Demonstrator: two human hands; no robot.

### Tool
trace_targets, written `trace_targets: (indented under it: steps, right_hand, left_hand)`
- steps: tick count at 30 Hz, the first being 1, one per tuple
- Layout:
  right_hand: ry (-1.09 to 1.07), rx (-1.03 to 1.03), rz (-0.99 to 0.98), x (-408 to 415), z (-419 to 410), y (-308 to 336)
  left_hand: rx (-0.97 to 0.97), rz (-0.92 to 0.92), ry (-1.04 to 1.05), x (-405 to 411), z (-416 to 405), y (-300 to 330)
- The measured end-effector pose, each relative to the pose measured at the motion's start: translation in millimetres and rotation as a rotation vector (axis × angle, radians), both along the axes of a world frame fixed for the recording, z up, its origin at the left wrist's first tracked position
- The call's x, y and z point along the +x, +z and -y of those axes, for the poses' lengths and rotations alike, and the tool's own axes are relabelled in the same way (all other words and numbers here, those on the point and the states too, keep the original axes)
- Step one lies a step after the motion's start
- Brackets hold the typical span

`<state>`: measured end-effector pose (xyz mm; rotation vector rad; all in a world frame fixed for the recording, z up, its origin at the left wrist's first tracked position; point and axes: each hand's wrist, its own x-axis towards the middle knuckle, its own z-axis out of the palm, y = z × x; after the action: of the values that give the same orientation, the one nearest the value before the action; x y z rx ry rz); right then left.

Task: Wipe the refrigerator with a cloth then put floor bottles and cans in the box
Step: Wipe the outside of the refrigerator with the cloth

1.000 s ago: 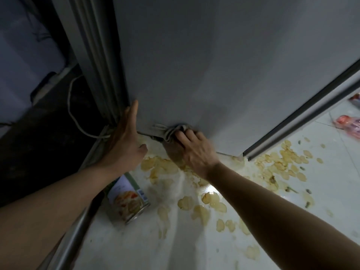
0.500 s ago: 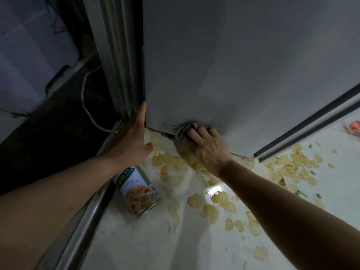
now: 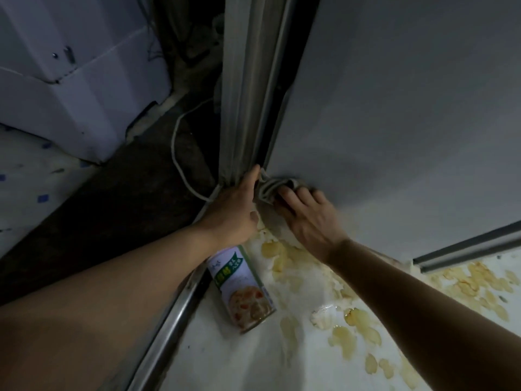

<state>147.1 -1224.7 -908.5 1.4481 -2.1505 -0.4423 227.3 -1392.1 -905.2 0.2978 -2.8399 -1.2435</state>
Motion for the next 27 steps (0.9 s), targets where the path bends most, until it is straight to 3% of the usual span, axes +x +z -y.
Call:
trace_targets:
  steps: [3,10,18,27]
  right_hand:
    - [-0.023,0.120,-0.019,2,23,-2]
    - [-0.013,0.232,-0.078,-6,-46,5]
    - [-0.078,0.411,0.127,9,41,-9]
    - [-0.091,0.445,0.098,11,39,-14]
  left_hand:
    - [0.010,-0.038,0.064,3,4,0]
    - [0.041,-0.009,0.055,11,7,-2]
    - [-0.039,0.031,0.061,21,16,9]
    - [-0.142,0.058,0.007,22,2,18]
